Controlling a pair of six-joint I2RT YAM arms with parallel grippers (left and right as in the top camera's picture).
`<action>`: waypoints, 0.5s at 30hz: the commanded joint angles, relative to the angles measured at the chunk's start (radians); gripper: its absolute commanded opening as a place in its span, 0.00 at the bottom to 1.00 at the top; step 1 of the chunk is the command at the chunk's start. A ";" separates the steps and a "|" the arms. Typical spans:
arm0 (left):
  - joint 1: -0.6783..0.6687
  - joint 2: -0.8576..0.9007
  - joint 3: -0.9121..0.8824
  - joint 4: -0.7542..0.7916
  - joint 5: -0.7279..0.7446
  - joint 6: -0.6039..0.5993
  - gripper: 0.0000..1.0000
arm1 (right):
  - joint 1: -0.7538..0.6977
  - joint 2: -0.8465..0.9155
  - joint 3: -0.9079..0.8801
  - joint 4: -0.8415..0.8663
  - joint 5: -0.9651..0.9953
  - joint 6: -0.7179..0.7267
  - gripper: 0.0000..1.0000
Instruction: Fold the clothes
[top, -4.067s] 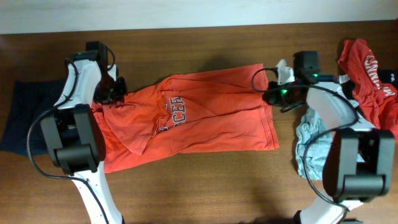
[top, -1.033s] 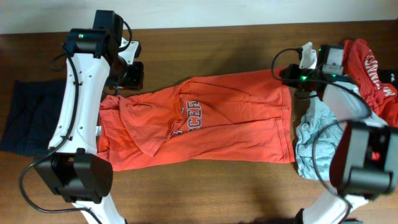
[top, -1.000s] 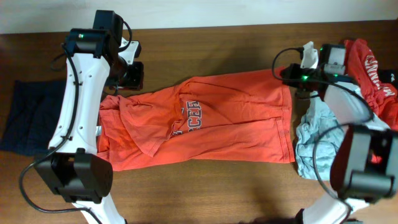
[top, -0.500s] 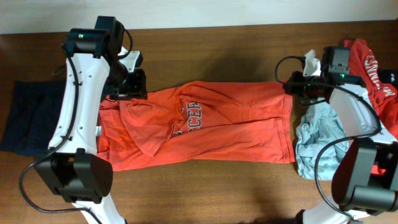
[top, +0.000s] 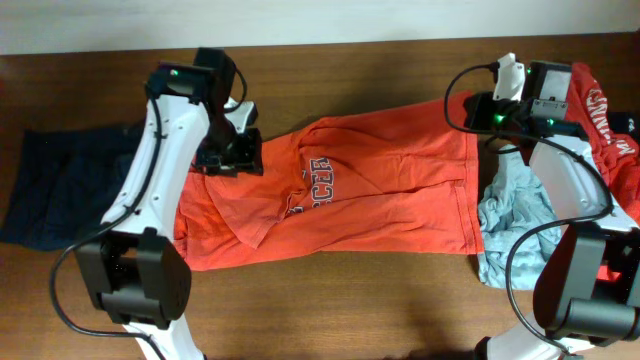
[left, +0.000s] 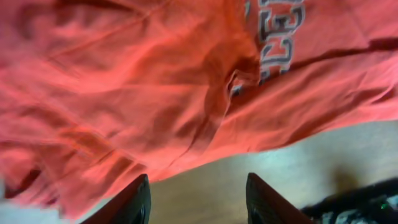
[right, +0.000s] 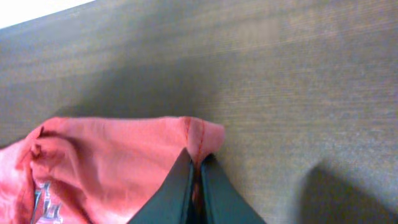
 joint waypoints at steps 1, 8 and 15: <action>-0.033 -0.011 -0.110 0.091 0.073 -0.027 0.50 | -0.003 -0.023 0.010 -0.003 0.016 -0.017 0.04; -0.146 -0.010 -0.313 0.346 -0.051 -0.027 0.52 | -0.003 -0.022 0.010 -0.004 0.016 -0.017 0.05; -0.208 -0.009 -0.418 0.551 -0.206 -0.026 0.53 | -0.003 -0.023 0.010 -0.006 0.016 -0.017 0.05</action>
